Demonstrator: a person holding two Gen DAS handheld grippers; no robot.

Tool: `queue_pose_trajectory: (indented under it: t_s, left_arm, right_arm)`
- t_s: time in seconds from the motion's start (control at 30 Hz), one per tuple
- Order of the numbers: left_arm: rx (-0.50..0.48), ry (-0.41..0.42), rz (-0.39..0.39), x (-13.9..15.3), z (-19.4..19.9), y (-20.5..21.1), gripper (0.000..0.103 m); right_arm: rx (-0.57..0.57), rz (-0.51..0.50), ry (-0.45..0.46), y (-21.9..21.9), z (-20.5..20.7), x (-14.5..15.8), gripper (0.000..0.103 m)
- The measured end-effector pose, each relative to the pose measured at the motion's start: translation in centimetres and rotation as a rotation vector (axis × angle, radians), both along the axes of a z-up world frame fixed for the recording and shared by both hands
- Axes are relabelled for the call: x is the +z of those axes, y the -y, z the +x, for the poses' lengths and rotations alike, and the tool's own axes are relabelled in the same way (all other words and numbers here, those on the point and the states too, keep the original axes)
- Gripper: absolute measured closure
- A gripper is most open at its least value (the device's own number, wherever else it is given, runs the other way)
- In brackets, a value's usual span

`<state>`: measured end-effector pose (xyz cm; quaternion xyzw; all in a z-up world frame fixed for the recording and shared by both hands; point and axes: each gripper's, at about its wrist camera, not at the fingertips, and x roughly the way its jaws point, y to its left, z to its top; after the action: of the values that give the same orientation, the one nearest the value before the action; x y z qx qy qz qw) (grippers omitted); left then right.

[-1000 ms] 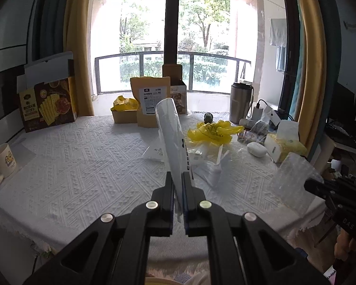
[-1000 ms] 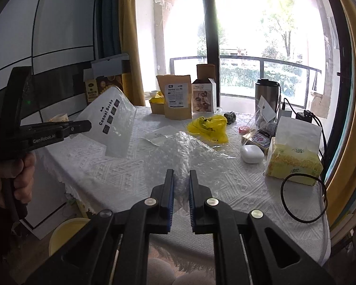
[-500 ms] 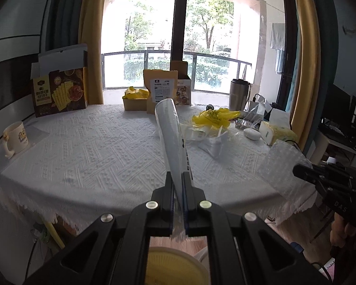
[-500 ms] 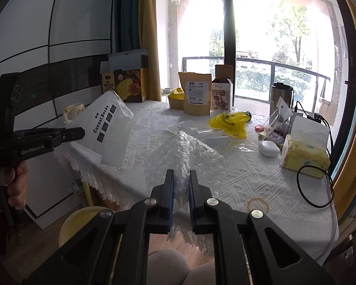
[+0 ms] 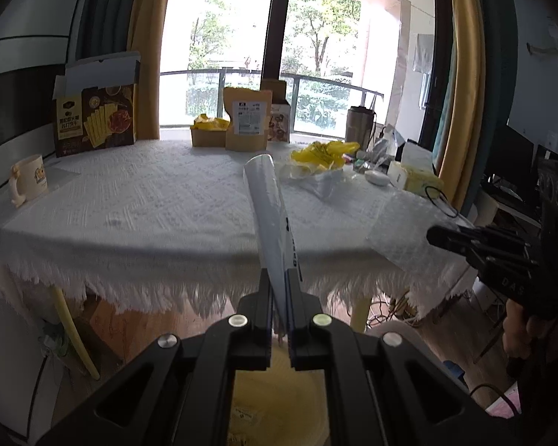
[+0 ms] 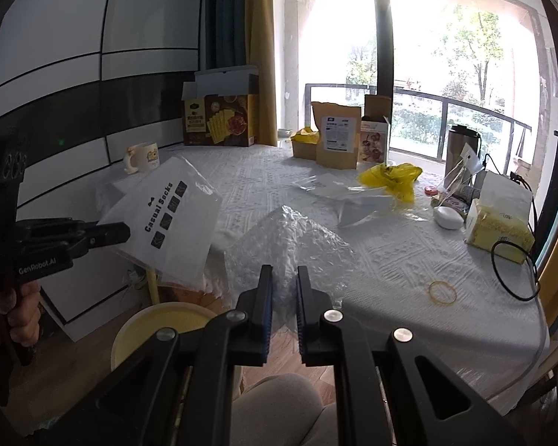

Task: Collect trash
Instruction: 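Carry both items over the yellow basket and open the left gripper to drop the socks bag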

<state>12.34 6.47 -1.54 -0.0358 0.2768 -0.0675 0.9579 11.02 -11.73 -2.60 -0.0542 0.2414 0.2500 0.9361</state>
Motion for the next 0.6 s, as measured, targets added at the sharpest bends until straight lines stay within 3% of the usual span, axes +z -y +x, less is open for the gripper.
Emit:
queue_pose_trajectory:
  t_s: [0.3,0.6]
  left_arm:
    - [0.02,-0.1,-0.044,-4.7,-2.0,-1.0,0.098]
    - [0.051,-0.214,-0.027,-9.1,-2.5,-1.8,0.097]
  right_arm:
    - [0.045,-0.028,-0.024,-2.0,-1.6,-1.8,0.093]
    - [0.076,-0.048,-0.05,-3.6,-1.9,-3.2,0.093]
